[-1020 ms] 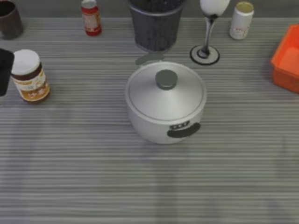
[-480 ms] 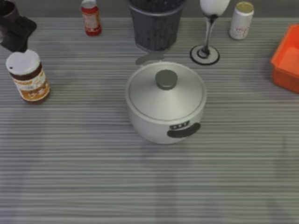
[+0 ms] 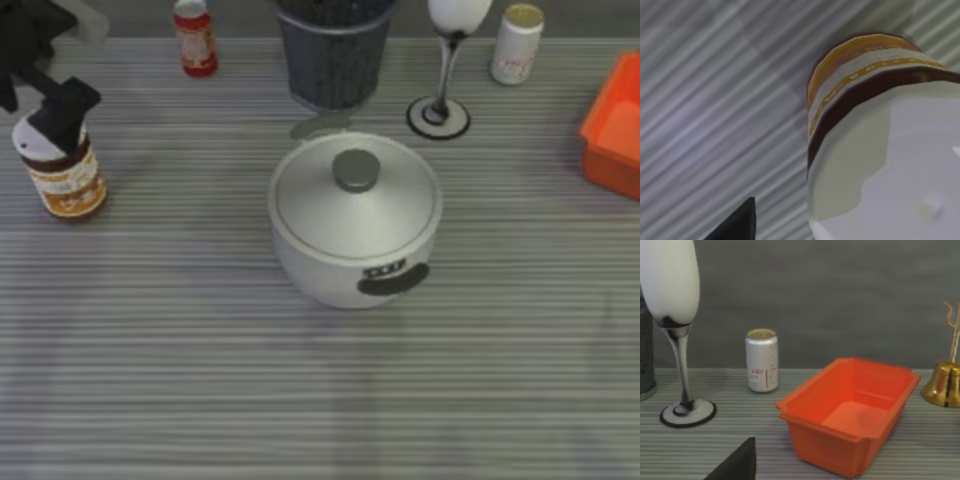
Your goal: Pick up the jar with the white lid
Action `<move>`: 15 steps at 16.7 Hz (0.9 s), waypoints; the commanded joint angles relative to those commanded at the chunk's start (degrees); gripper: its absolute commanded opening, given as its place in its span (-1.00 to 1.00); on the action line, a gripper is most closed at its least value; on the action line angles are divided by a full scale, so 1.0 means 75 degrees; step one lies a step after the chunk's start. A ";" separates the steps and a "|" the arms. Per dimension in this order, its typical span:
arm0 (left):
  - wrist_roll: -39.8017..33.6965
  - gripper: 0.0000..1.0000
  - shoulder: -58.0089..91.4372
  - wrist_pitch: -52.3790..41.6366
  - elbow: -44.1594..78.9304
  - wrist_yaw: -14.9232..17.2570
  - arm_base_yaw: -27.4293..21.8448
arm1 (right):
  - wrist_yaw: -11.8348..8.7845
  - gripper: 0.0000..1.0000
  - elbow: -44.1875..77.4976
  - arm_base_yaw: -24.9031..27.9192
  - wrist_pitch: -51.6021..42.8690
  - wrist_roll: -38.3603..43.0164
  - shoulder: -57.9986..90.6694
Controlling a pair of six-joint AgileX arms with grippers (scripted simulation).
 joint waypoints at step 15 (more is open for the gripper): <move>0.0086 1.00 0.0104 0.1357 -0.1432 -0.0011 0.0009 | 0.0000 1.00 0.0000 0.0000 0.0000 0.0000 0.0000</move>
